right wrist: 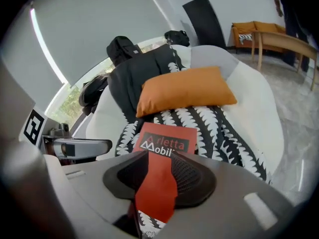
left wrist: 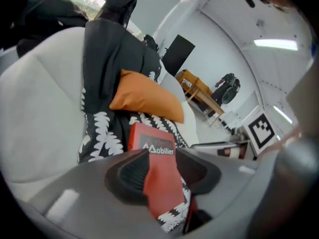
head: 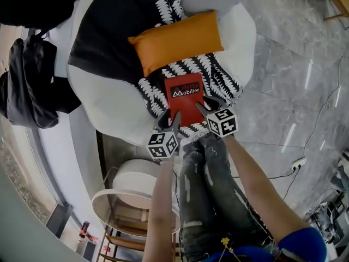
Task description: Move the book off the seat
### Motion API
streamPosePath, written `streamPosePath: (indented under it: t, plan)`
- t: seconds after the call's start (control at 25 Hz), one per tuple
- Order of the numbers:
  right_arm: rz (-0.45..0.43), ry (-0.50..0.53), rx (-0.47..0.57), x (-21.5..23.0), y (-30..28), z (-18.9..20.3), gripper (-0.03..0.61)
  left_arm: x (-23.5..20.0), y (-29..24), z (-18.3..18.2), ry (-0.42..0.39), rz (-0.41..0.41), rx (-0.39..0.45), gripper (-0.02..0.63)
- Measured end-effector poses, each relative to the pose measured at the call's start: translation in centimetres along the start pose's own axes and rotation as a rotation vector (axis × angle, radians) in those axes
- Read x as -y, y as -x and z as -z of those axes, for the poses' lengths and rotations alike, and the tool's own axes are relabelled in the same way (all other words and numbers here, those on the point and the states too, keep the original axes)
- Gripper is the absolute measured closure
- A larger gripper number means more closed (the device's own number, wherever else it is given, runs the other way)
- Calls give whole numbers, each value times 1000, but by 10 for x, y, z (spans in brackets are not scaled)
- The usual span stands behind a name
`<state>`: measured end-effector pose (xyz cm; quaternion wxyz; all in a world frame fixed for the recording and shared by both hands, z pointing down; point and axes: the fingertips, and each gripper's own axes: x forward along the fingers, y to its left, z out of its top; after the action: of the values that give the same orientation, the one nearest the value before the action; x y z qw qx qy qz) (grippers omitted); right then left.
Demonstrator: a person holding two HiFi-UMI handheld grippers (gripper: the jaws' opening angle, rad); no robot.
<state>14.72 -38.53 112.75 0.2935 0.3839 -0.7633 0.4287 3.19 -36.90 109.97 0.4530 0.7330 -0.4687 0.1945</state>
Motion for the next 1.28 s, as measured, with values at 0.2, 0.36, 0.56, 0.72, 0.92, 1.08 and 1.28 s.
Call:
streamPosePath:
  t: [0.2,0.36,0.56,0.72,0.92,1.08,1.28]
  plan:
    - [-11,-128,-29,32,-44,39,378,-37,-43,29,11,-25,-86,377]
    - [-28,-209,-49,48,-62,64,336,-47,-62,46,-14,-18,-134,368]
    - [-136,-193,-93,39,-78,77,330,-53,-75,61,-42,-24,-168,367]
    - [-154,-242,-90,41,-78,76,346,-57,-77,63,-45,-53,-173,397]
    - [-113,-204,-74,39,-65,64,348,-46,-68,59,-24,-83,-167,410]
    - [-115,-160,-58,27,-38,37,345,-26,-45,37,-32,-104,-124,411]
    - [-119,-112,-26,-5,24,-7,347,14,12,-9,-33,-115,-56,416]
